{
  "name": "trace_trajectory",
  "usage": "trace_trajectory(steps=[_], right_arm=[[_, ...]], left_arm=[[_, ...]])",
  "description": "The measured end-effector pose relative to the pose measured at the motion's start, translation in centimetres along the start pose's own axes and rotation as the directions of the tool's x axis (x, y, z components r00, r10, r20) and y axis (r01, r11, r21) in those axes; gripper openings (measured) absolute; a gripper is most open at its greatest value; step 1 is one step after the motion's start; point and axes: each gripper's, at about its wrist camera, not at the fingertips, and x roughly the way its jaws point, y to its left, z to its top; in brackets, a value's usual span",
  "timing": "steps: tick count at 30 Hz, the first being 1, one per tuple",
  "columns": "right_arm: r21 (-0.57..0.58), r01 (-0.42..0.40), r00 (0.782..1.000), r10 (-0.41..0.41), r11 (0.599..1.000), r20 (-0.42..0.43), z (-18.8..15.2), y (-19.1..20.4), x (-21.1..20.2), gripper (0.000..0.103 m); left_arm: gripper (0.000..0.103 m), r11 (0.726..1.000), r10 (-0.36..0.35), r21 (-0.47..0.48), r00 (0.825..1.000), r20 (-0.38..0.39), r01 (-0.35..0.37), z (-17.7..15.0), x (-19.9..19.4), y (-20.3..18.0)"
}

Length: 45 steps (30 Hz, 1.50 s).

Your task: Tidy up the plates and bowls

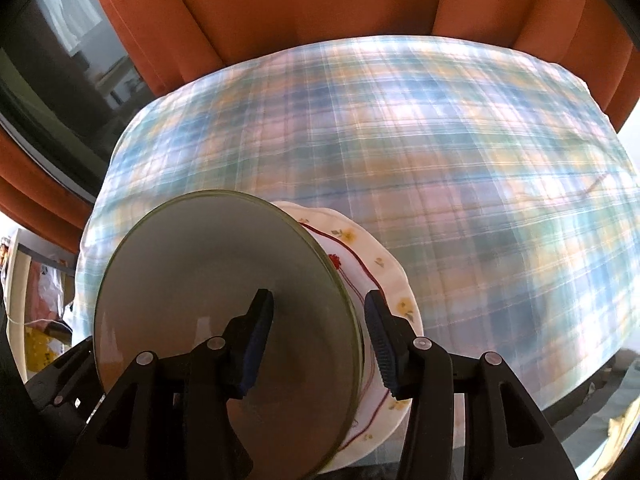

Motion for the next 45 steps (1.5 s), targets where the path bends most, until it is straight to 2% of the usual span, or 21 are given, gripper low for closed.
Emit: trace_trajectory(steps=[7, 11, 12, 14, 16, 18, 22, 27, 28, 30, 32, 34, 37, 39, 43, 45], right_arm=[[-0.041, -0.041, 0.998, 0.043, 0.998, 0.049, -0.1, 0.1, -1.7, 0.064], [-0.086, -0.067, 0.991, 0.076, 0.994, 0.106, -0.2, 0.0, -3.3, 0.066], [-0.096, -0.073, 0.988, 0.085, 0.993, 0.127, -0.3, -0.3, -3.9, 0.066], [-0.104, -0.084, 0.982, 0.100, 0.991, 0.160, -0.5, -0.8, -4.8, 0.067], [-0.105, -0.098, 0.973, 0.118, 0.990, 0.199, -0.9, -1.7, -5.9, 0.068], [-0.103, -0.109, 0.964, 0.131, 0.989, 0.230, -1.3, -2.7, -6.9, 0.071], [-0.120, -0.098, 0.945, 0.130, 0.988, 0.299, -2.6, -4.7, -9.4, 0.072], [-0.125, -0.042, 0.916, 0.088, 0.991, 0.391, -5.4, -7.6, -12.0, 0.080], [-0.126, -0.026, 0.909, 0.076, 0.992, 0.410, -6.1, -8.3, -12.4, 0.081], [-0.131, -0.006, 0.897, 0.064, 0.991, 0.438, -7.4, -9.6, -12.9, 0.083], [-0.132, 0.020, 0.888, 0.043, 0.991, 0.458, -8.7, -10.9, -13.2, 0.085], [-0.130, 0.042, 0.878, 0.025, 0.991, 0.478, -9.9, -12.0, -13.2, 0.088], [-0.115, 0.057, 0.876, 0.006, 0.992, 0.483, -11.4, -13.4, -13.1, 0.090], [-0.109, 0.049, 0.875, 0.010, 0.993, 0.484, -12.4, -14.3, -13.1, 0.090], [-0.087, 0.030, 0.880, 0.015, 0.996, 0.475, -14.1, -15.3, -13.3, 0.090], [-0.065, 0.007, 0.878, 0.025, 0.998, 0.478, -14.8, -16.0, -13.6, 0.090]], left_arm=[[0.070, 0.998, 0.046, -0.045, 0.995, 0.083, -0.042, -0.5, -2.1, 0.1], [0.073, 0.994, 0.097, -0.067, 0.982, 0.159, -0.088, -1.2, -3.8, -0.5], [0.078, 0.991, 0.121, -0.077, 0.975, 0.186, -0.108, -1.5, -4.5, -0.8], [0.079, 0.987, 0.151, -0.087, 0.962, 0.229, -0.134, -1.9, -5.4, -1.3], [0.081, 0.981, 0.191, -0.101, 0.936, 0.295, -0.168, -2.5, -6.7, -2.1], [0.082, 0.976, 0.212, -0.120, 0.920, 0.329, -0.182, -3.2, -7.4, -2.7], [0.082, 0.969, 0.235, -0.159, 0.907, 0.350, -0.190, -4.5, -8.3, -4.2], [0.086, 0.975, 0.219, -0.132, 0.889, 0.403, -0.180, -7.2, -8.8, -7.3], [0.087, 0.975, 0.217, -0.131, 0.887, 0.407, -0.179, -7.5, -8.7, -7.7], [0.100, 0.969, 0.245, -0.141, 0.872, 0.423, -0.204, -9.0, -8.4, -9.0], [0.101, 0.969, 0.245, -0.126, 0.859, 0.450, -0.211, -10.3, -8.2, -10.1], [0.101, 0.972, 0.234, -0.107, 0.860, 0.453, -0.208, -11.4, -8.0, -11.0], [0.101, 0.974, 0.227, -0.097, 0.861, 0.456, -0.205, -12.4, -7.6, -11.7], [0.101, 0.972, 0.233, -0.098, 0.855, 0.464, -0.211, -13.3, -7.4, -12.0], [0.101, 0.974, 0.225, -0.112, 0.865, 0.448, -0.195, -14.1, -7.3, -12.3], [0.101, 0.974, 0.224, -0.118, 0.859, 0.460, -0.191, -14.4, -7.7, -12.4]])
